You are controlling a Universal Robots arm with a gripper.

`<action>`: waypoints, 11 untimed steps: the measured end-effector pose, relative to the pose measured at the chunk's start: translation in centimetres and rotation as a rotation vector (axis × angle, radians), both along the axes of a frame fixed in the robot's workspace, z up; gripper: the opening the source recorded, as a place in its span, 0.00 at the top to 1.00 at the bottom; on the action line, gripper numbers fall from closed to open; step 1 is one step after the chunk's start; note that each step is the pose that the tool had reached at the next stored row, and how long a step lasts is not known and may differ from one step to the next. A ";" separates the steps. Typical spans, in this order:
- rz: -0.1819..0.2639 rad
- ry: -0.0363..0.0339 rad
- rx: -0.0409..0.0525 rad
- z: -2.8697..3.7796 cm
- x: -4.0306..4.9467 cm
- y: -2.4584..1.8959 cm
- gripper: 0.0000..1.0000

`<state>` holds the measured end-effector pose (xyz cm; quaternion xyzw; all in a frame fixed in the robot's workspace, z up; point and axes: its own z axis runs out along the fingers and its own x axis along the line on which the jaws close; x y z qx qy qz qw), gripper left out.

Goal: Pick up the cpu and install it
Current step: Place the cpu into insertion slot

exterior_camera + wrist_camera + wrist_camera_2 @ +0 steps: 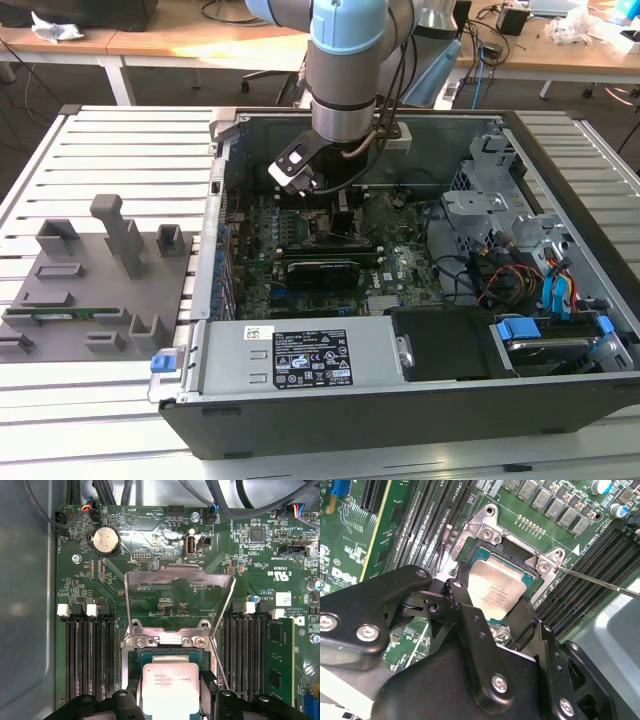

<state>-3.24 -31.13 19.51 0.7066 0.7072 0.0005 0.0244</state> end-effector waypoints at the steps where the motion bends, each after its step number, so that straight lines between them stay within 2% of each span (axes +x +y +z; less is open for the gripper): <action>1: 0.000 -0.0001 0.0002 -0.01 0.00 0.01 0.45; 8: 0.000 -0.0005 0.0000 -0.02 -0.02 0.00 0.45; 9: 0.000 -0.0014 0.0025 -0.08 -0.01 0.04 0.45; 10: 0.000 -0.0012 0.0019 -0.07 -0.01 0.04 0.38; 11: 0.000 -0.0008 0.0012 -0.05 -0.02 0.03 0.38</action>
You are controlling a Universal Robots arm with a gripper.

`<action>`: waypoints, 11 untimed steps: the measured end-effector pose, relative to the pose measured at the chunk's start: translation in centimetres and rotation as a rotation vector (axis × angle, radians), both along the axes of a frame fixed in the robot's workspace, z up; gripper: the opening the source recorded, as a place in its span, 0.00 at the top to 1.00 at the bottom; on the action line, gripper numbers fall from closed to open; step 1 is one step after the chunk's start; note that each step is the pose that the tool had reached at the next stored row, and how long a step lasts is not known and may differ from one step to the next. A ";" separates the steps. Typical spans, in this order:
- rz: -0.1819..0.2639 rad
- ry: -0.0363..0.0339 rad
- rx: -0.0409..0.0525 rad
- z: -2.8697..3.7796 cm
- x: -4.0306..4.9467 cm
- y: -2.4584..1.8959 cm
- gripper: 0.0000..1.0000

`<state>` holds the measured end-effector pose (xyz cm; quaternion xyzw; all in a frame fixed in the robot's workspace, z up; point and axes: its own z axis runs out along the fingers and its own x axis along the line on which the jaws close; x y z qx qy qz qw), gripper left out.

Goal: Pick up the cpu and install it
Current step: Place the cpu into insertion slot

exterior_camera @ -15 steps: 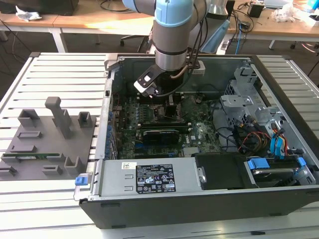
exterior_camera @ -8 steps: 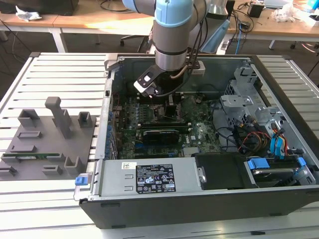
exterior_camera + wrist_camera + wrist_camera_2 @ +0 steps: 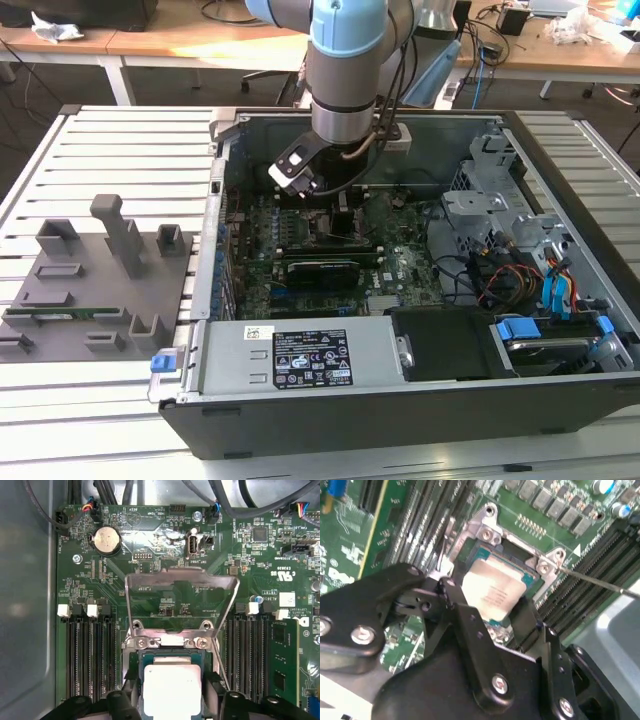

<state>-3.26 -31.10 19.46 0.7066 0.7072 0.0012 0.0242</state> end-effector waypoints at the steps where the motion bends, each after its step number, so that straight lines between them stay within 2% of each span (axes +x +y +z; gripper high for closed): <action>1: 0.000 0.0005 -0.0006 0.03 -0.01 -0.02 0.38; 3: 0.000 0.0006 -0.0010 0.21 -0.02 -0.02 0.38; 6: 0.000 0.0005 -0.0008 0.94 -0.02 -0.02 0.38; 11: 0.000 0.0005 -0.0007 0.97 -0.01 -0.02 0.40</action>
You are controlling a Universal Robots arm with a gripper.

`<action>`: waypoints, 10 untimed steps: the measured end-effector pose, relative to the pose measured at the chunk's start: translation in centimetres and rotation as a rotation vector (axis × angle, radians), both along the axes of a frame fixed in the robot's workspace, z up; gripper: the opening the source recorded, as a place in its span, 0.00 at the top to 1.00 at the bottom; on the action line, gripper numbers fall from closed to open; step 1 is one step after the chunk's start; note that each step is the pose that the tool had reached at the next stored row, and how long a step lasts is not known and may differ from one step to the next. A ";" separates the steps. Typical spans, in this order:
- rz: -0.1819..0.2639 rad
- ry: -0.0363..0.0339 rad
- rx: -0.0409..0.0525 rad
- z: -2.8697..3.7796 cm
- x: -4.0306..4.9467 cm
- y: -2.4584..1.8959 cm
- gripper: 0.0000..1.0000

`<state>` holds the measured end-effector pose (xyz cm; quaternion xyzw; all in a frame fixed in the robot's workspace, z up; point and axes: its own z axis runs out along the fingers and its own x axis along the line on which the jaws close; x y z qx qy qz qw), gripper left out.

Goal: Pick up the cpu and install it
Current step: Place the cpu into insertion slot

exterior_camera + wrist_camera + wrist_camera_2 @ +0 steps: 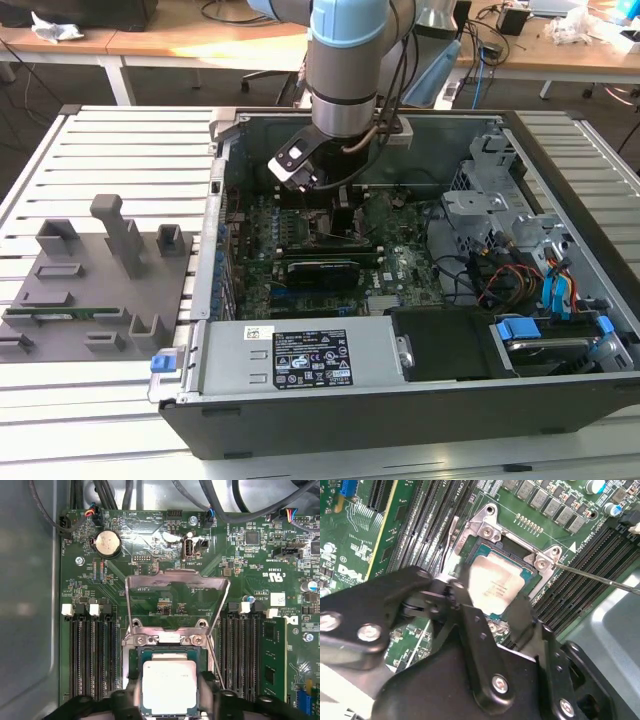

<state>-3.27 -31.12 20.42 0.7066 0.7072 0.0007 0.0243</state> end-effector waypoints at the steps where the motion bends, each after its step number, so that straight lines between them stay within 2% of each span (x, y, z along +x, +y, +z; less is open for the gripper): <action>1: 0.000 0.0000 -0.0001 0.01 0.00 0.00 0.47; 5: 0.000 0.0000 -0.0001 0.04 0.00 0.00 0.71; 8: 0.000 -0.0002 -0.0001 0.05 0.00 0.00 0.76; 9: 0.000 -0.0001 0.0000 0.06 0.00 0.00 0.89; 10: 0.000 -0.0001 0.0001 0.07 0.00 0.00 0.89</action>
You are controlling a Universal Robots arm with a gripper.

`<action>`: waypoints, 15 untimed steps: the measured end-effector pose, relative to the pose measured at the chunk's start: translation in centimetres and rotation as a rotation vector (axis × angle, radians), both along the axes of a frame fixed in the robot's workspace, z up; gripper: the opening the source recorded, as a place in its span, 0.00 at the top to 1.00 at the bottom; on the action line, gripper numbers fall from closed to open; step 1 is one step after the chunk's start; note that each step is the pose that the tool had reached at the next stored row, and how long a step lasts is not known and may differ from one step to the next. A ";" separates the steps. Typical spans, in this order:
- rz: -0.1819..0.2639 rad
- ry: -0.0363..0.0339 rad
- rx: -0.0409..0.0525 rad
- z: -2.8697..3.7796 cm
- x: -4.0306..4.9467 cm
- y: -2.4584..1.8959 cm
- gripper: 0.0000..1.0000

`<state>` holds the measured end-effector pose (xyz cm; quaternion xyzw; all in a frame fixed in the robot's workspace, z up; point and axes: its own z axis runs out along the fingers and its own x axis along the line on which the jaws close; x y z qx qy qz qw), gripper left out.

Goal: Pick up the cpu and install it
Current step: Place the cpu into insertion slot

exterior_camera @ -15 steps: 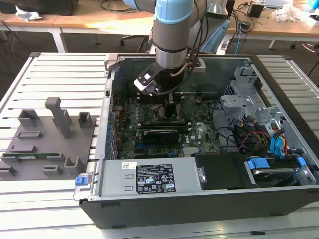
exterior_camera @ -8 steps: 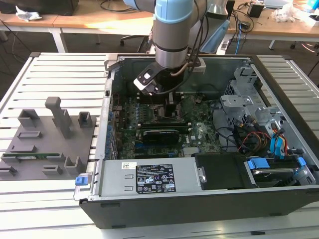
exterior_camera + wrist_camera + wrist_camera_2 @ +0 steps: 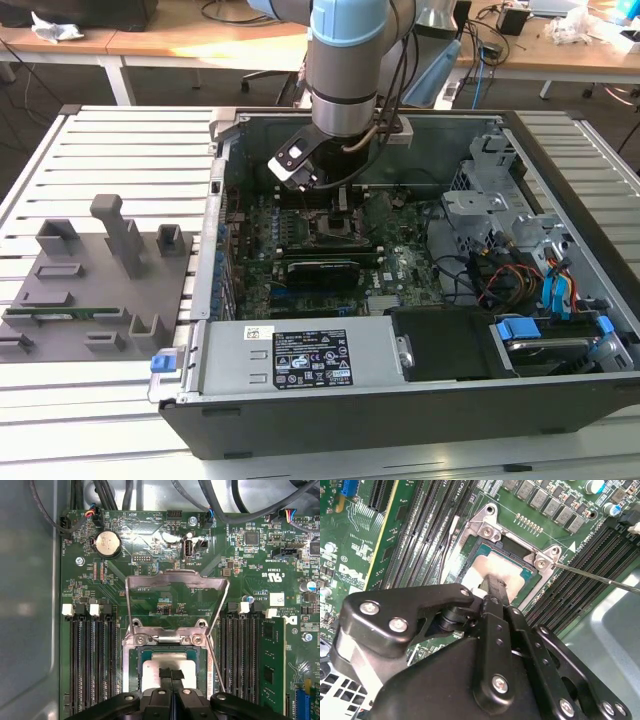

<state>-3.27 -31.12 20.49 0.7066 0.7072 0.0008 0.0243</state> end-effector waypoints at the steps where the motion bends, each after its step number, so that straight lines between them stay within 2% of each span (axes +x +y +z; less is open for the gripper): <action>1: 0.000 0.0001 -0.0001 0.01 0.00 0.00 0.89; 15: 0.000 0.0003 -0.0004 -0.21 0.00 -0.01 0.89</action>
